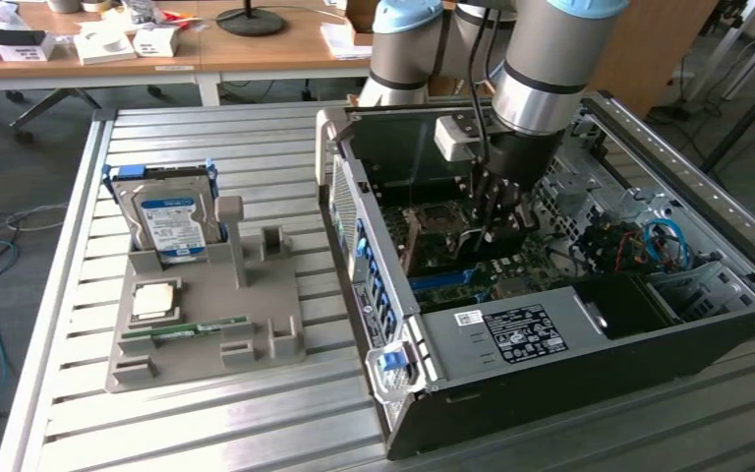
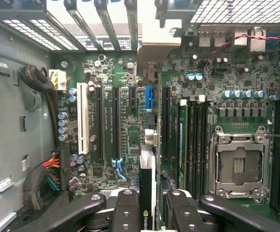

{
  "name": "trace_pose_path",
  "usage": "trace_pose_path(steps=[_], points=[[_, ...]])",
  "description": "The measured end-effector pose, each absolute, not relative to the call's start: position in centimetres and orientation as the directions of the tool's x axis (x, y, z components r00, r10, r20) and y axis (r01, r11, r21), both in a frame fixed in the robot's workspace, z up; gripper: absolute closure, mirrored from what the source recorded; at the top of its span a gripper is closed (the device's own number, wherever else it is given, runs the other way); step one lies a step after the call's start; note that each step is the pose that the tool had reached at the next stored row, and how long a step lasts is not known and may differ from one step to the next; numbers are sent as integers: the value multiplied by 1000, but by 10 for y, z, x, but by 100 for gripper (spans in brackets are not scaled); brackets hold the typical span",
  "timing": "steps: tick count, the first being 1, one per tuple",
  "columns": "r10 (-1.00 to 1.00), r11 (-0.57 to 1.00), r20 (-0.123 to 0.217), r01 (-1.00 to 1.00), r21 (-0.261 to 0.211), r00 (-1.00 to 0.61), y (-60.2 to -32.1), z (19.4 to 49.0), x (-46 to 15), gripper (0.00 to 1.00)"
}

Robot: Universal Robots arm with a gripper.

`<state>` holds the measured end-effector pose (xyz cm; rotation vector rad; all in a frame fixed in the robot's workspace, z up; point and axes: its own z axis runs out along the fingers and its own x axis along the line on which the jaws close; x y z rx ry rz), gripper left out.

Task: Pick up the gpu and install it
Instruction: 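Insert the gpu into the slot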

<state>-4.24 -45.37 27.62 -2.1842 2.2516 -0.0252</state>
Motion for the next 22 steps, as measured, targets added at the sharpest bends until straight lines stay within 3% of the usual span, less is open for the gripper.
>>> trace_pose_path(steps=[22], points=[[-1000, 30, 8, -999, -15, -31, -456, 276, -52, 74]])
